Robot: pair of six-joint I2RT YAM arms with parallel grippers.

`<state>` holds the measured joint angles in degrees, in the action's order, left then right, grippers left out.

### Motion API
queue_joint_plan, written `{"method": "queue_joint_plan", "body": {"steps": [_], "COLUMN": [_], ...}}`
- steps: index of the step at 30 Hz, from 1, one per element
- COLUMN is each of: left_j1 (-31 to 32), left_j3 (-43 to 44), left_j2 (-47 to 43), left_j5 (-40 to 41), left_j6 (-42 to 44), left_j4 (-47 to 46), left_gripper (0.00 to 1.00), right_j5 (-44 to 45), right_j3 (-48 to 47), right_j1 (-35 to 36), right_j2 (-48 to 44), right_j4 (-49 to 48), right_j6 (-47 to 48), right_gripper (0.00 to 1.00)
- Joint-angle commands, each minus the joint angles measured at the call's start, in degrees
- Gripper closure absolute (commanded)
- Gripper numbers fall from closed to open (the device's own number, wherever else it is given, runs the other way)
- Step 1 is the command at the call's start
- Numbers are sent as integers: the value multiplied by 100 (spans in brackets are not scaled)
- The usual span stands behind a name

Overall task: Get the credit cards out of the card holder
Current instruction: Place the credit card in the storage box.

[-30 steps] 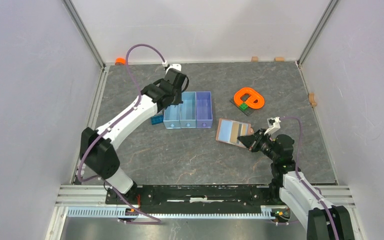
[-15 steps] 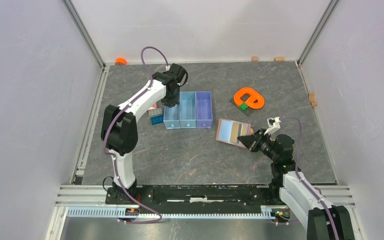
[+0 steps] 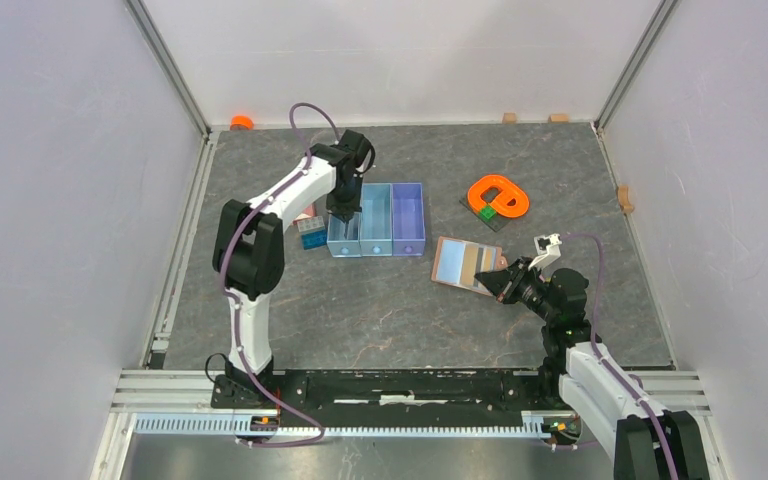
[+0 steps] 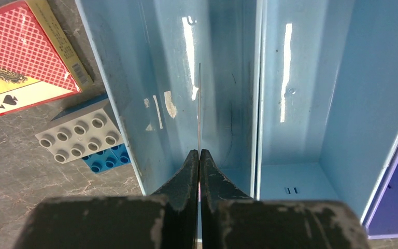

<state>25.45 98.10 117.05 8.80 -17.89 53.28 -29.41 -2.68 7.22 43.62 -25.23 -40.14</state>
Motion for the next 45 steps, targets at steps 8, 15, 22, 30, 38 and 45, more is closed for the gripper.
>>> {"method": "queue_joint_plan", "body": {"steps": [8,15,22,30,38,45], "left_j1": [-29,-30,-44,-35,468,593], "left_j3": [-831,-2642,-4233,-5130,-6907,-7416], "left_j2": [-1334,-2279,-3063,-3972,-4276,-3927], "left_j5": [276,162,-280,-3,1175,1423], "left_j6": [5,1222,1771,524,-56,-202], "left_j4": [-1091,-3761,-6184,-7167,-9155,-10022], "left_gripper": [98,98,98,98,98,98], "right_j5": [36,62,44,41,45,99], "right_j3": [-213,-198,-190,-194,-198,-189], "right_j1": [-23,-22,-24,-19,-23,-21], "right_j2": [-17,-19,40,52,49,60], "right_j4": [-388,-386,-425,-456,-447,-430], "right_j6": [103,121,114,143,149,183], "right_gripper": [100,100,100,100,100,100]}}
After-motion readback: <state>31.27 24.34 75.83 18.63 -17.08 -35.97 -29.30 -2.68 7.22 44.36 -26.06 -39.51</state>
